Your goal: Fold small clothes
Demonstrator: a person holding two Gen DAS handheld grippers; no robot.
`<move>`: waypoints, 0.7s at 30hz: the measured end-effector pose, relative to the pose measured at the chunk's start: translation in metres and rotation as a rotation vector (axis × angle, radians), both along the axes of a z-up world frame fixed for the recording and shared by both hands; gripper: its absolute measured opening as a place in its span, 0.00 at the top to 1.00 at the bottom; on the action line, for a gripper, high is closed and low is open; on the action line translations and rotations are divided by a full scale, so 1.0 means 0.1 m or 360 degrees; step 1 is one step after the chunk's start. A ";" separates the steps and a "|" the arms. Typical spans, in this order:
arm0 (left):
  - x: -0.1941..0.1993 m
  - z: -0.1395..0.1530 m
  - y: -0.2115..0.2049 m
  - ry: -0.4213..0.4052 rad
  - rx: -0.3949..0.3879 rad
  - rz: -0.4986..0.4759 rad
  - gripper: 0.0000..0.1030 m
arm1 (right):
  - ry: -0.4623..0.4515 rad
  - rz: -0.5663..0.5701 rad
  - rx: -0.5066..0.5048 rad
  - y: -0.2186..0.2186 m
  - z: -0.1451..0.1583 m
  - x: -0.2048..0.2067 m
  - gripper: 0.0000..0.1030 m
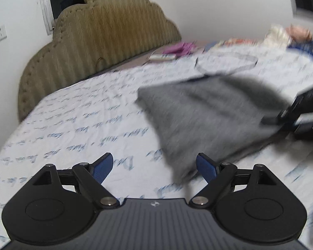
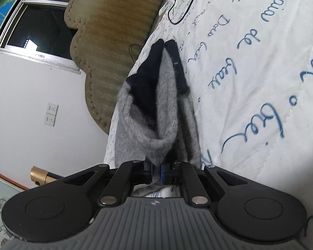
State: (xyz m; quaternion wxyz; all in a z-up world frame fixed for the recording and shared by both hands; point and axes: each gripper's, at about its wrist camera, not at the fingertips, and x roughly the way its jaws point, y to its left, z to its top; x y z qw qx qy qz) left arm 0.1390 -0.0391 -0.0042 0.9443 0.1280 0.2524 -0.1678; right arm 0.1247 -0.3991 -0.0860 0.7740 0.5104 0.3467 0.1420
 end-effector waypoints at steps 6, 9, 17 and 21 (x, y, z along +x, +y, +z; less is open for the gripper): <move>0.21 0.24 -0.29 0.0097 -0.0158 -0.0024 0.15 | 0.0057 -0.0006 -0.0070 0.03 -0.01 -0.02 0.88; 0.34 0.15 -0.46 0.0162 -0.0119 0.0018 0.15 | 0.0047 0.0007 -0.0122 0.03 0.07 -0.08 0.77; 0.46 -0.11 -0.54 0.0313 -0.0095 0.0083 0.15 | -0.0143 -0.0107 -0.0743 0.09 0.78 -0.38 0.52; 0.48 -0.15 -0.51 0.0353 -0.0117 0.0104 0.15 | -0.0199 -0.0047 -0.0839 0.14 0.83 -0.24 0.42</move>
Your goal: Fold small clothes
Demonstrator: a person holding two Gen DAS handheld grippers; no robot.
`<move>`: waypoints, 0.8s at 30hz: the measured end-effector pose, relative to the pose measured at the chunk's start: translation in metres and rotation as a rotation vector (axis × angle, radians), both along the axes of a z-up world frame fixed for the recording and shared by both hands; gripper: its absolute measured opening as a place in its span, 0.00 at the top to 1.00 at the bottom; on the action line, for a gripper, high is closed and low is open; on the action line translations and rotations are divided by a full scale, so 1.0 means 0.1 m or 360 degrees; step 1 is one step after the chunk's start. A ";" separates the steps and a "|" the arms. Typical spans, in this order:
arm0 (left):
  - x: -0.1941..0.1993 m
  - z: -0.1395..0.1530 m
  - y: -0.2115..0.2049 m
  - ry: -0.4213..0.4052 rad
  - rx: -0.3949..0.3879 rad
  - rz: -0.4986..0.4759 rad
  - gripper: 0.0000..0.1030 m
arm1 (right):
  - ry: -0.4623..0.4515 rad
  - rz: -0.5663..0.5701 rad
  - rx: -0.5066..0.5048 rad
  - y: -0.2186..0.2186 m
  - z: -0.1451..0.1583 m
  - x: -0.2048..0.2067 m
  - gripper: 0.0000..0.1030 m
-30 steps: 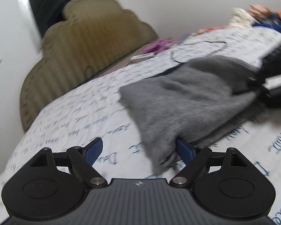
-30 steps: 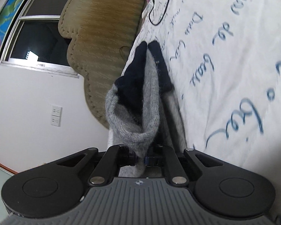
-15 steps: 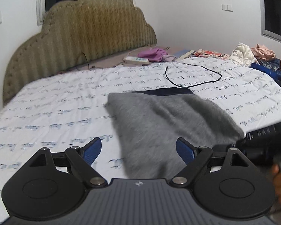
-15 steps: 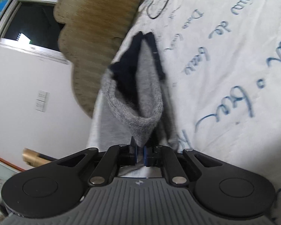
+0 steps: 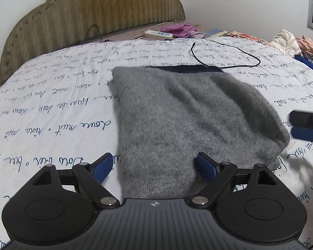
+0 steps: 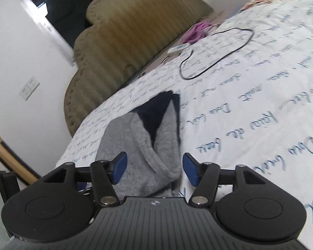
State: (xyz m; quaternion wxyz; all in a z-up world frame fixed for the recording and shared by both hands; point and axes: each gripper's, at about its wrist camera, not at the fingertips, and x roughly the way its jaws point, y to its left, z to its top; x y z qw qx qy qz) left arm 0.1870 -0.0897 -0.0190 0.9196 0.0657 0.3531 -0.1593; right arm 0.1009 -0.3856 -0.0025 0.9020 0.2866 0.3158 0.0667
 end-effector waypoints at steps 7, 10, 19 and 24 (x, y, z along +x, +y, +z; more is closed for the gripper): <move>-0.01 -0.03 0.00 0.0004 0.0016 -0.0005 0.15 | 0.0163 0.0038 -0.0031 0.14 -0.35 0.16 0.83; -0.02 -0.05 0.02 0.0009 0.0007 -0.0006 0.15 | 0.0172 0.0043 0.0049 0.10 -0.40 0.10 0.84; 0.03 0.02 0.17 0.0003 -0.0133 -0.0047 0.15 | 0.0191 0.0127 0.0024 0.05 -0.31 0.12 0.49; 0.35 0.07 0.37 0.0122 -0.0358 -0.0017 0.15 | 0.0059 0.0130 -0.0105 0.00 -0.03 0.33 0.13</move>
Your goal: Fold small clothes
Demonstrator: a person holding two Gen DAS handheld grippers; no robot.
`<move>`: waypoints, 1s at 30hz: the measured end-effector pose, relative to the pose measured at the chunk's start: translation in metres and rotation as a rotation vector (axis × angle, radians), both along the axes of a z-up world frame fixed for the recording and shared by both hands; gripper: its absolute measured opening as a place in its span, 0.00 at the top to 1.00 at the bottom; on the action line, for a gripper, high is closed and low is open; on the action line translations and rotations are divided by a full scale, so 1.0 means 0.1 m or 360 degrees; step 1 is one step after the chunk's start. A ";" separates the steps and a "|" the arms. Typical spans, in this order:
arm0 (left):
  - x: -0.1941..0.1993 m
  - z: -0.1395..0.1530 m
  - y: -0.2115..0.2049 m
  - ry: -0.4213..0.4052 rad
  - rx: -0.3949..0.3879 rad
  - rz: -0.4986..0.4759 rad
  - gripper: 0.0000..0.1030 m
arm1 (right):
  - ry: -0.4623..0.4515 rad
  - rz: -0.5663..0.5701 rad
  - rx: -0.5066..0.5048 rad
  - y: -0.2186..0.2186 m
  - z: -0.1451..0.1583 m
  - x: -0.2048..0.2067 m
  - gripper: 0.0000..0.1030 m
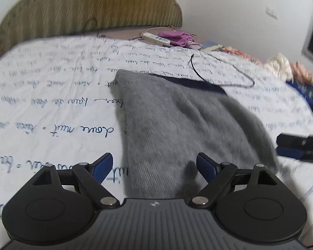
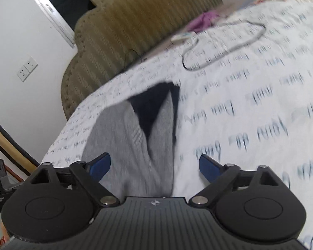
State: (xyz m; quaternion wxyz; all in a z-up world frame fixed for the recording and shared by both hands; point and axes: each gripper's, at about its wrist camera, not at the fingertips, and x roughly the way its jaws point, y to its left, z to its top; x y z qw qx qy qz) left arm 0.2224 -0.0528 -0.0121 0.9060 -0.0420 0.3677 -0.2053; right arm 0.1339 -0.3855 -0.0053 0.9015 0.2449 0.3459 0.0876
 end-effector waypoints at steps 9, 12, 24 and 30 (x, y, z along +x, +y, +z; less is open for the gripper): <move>0.69 -0.10 0.02 0.0220 -0.0149 0.0056 0.15 | 0.0191 0.0137 0.0110 -0.03 -0.23 0.99 0.20; 0.95 -0.14 0.03 0.0317 -0.0242 0.0084 0.15 | 0.0228 0.0192 0.0264 -0.13 -0.31 1.27 0.20; 1.22 -0.14 -0.22 0.0194 -0.0191 0.0010 0.67 | 0.0197 0.0156 0.0340 -0.36 -0.34 1.59 0.78; 1.15 0.01 -0.48 -0.0110 0.0036 -0.0052 0.72 | 0.0021 0.0097 0.0051 -0.30 -0.04 1.62 0.82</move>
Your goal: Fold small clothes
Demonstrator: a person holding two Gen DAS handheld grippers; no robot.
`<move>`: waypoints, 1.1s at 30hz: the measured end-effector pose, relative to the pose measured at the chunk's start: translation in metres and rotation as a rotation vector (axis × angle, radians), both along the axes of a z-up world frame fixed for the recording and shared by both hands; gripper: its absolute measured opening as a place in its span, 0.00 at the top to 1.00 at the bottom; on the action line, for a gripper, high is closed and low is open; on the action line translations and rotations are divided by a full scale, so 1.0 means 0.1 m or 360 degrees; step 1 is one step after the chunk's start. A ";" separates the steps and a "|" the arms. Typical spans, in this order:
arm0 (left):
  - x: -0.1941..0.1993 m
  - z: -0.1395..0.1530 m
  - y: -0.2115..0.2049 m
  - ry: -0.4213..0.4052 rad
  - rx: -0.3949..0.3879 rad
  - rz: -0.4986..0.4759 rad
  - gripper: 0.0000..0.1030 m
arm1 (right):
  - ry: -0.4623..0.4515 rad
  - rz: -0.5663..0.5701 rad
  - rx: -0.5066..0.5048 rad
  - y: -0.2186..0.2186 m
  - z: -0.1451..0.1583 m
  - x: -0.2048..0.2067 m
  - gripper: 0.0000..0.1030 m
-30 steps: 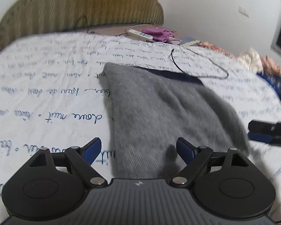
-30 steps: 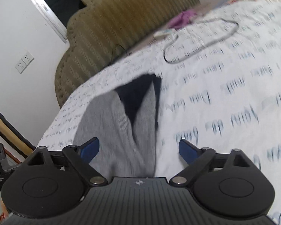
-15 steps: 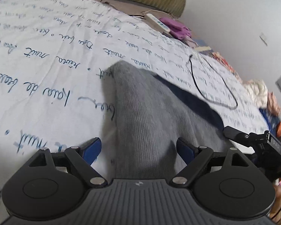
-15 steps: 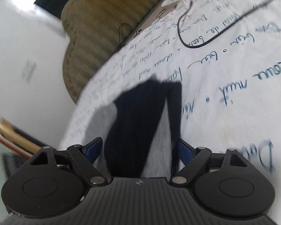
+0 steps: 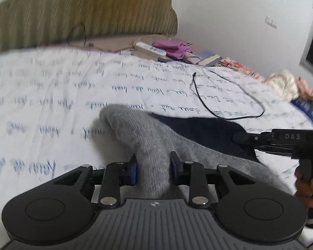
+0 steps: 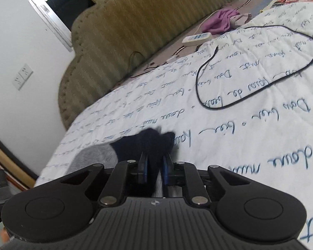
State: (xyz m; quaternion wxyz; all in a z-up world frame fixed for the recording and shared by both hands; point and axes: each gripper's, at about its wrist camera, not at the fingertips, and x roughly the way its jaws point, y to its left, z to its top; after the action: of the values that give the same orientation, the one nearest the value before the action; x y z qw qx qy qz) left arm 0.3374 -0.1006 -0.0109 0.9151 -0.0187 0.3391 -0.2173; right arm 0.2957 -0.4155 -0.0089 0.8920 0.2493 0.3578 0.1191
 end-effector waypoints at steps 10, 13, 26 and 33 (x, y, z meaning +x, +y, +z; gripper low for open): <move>-0.56 -0.01 0.45 0.0186 -0.0085 -0.0155 0.21 | 0.0155 -0.0042 0.0291 -0.24 -0.15 -0.64 0.14; -0.70 -0.20 0.58 0.0383 -0.0241 -0.0253 0.21 | 0.0226 0.0113 0.0500 -0.24 -0.28 -0.92 0.10; -0.95 -0.17 0.97 0.0427 -0.0534 -0.0141 0.88 | 0.0248 0.0252 0.0418 0.56 -0.24 -1.10 0.81; -1.25 -0.26 1.06 0.0423 -0.0439 -0.0077 0.84 | 0.0322 0.0258 0.0256 0.67 -0.22 -1.37 0.66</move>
State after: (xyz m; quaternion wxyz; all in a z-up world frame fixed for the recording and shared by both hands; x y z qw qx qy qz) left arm 0.2121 0.0058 -0.0373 0.8454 -0.1643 0.4245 -0.2793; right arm 0.1586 -0.3487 -0.0307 0.8160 0.3011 0.4540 0.1933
